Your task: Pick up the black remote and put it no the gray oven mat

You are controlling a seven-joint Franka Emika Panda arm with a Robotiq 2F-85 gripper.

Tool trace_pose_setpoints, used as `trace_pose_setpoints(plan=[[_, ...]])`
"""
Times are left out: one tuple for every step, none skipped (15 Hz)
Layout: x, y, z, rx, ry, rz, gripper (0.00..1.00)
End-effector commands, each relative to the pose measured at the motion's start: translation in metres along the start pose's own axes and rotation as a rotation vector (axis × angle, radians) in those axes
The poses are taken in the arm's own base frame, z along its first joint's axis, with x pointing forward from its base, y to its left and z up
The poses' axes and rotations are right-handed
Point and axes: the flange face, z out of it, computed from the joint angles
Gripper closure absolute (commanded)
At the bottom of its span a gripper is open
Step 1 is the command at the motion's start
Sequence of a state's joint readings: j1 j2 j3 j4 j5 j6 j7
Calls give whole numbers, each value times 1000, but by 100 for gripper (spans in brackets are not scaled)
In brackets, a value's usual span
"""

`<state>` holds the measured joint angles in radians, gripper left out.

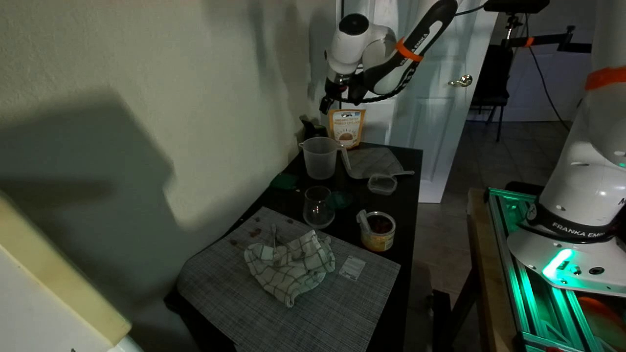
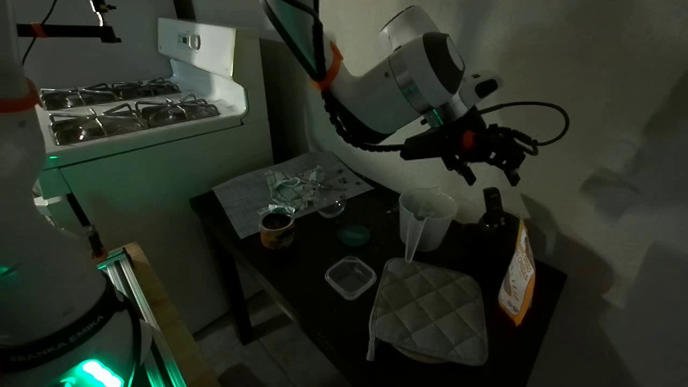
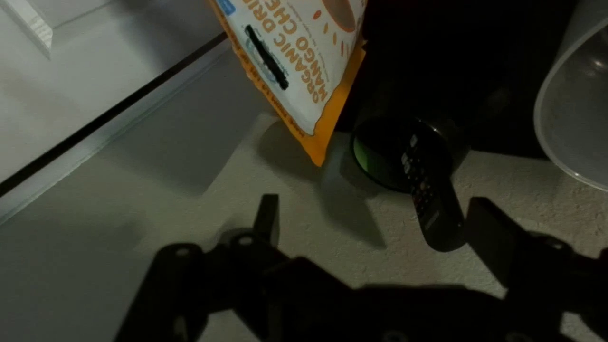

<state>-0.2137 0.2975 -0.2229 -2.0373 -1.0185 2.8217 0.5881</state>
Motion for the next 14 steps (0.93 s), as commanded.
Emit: trace_pose_setpoints(plan=[[11, -15, 27, 4, 44, -11, 0], [12, -20, 33, 6, 41, -17, 0], [15, -25, 39, 3, 44, -24, 0], [17, -31, 44, 2, 50, -27, 0], [19, -35, 48, -1, 54, -31, 0], [22, -40, 51, -8, 61, -38, 0], [25, -43, 55, -15, 71, -42, 0], [28, -45, 59, -24, 78, -45, 0], [30, -48, 62, -33, 83, -49, 0], [31, -51, 65, -42, 83, -53, 0], [34, -53, 68, -52, 88, -58, 0], [35, -57, 73, -56, 90, -64, 0], [35, -61, 75, -60, 91, -72, 0], [36, -64, 79, -65, 90, -79, 0]])
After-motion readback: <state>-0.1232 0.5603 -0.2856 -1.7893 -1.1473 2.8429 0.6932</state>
